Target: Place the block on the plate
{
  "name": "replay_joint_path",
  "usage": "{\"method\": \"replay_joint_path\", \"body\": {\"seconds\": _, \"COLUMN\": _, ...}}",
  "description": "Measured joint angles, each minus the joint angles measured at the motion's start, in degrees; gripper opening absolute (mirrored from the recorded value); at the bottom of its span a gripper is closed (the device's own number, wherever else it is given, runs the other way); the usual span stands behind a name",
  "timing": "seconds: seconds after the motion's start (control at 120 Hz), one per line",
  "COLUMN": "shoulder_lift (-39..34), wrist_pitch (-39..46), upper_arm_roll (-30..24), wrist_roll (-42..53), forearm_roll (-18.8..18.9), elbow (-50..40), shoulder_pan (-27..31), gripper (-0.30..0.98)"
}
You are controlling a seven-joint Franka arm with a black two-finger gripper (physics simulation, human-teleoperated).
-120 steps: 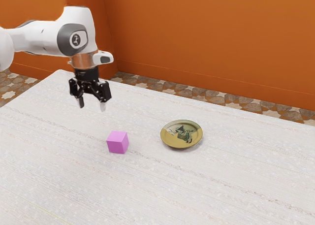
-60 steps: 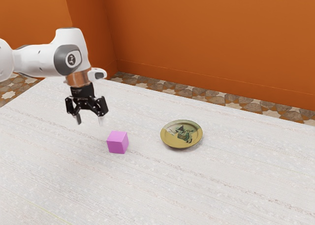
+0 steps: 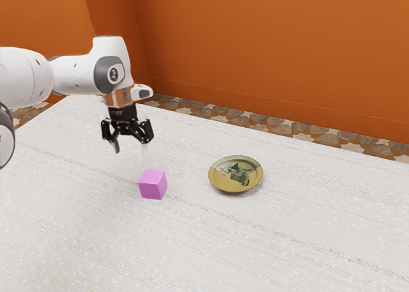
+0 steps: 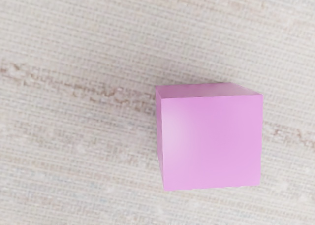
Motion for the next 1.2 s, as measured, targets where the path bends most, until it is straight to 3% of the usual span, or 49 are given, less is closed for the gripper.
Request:
{"method": "replay_joint_path", "body": {"seconds": 0.267, "shoulder_lift": 4.31, "wrist_pitch": 0.93, "upper_arm_roll": 4.35, "wrist_roll": 0.22, "forearm_roll": -2.63, "elbow": 0.53, "shoulder_pan": -5.44, "gripper": 0.69}}
{"method": "replay_joint_path", "body": {"seconds": 1.117, "shoulder_lift": 12.1, "wrist_pitch": 3.81, "upper_arm_roll": 4.65, "wrist_roll": 0.55, "forearm_roll": -5.08, "elbow": 1.15, "shoulder_pan": -6.85, "gripper": 0.69}}
{"method": "replay_joint_path", "body": {"seconds": 1.2, "shoulder_lift": 12.2, "wrist_pitch": 3.8, "upper_arm_roll": 4.7, "wrist_roll": 0.51, "forearm_roll": -5.17, "elbow": 1.23, "shoulder_pan": -6.83, "gripper": 0.64}}
